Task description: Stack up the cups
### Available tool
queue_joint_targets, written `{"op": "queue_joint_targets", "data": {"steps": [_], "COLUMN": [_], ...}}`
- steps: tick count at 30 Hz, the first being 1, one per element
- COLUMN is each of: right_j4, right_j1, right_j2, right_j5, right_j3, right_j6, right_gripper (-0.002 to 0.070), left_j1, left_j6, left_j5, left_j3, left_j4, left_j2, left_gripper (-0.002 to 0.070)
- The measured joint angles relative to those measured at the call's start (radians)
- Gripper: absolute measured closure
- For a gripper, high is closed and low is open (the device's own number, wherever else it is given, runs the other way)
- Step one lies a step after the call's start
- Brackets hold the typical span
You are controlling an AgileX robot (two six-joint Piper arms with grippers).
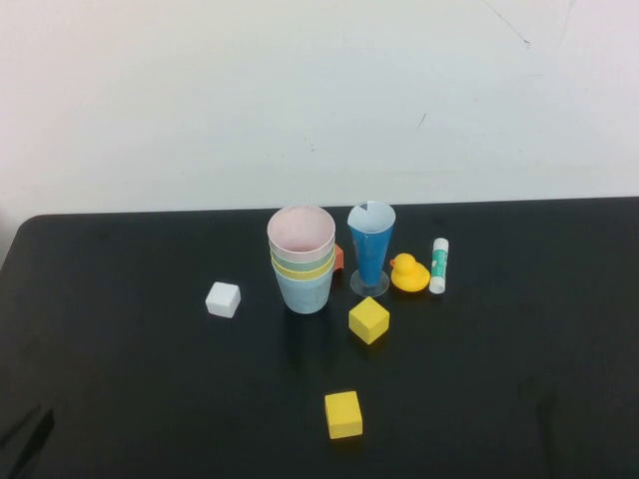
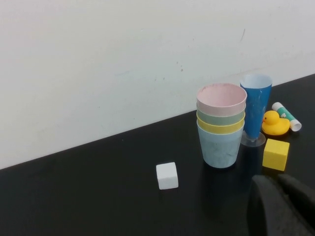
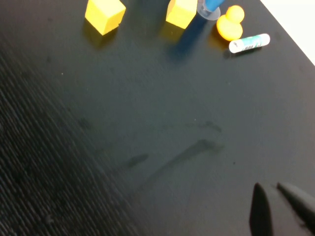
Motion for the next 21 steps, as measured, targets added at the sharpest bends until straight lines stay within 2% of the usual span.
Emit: {"op": "queue_joint_targets", "data": {"steps": [10, 18, 21], "right_j4": [0.000, 0.000, 0.000], "right_j1": [0.000, 0.000, 0.000], "right_j2": [0.000, 0.000, 0.000], "right_j5": [0.000, 0.000, 0.000], "right_j3": [0.000, 0.000, 0.000], "right_j6": [0.000, 0.000, 0.000], "right_gripper": [0.0671, 0.0671, 0.0671], "left_j1": [0.011, 0.176, 0.216], "left_j6": [-0.002, -0.096, -0.162], "left_j5": [-0.003, -0.003, 0.005], "left_j3": [0.023, 0.150, 0.194], "left_j4": [0.008, 0.073, 0.096], "left_j2": [-0.032, -0.222, -0.232], "left_gripper": [0.0674, 0.0675, 0.0675]}}
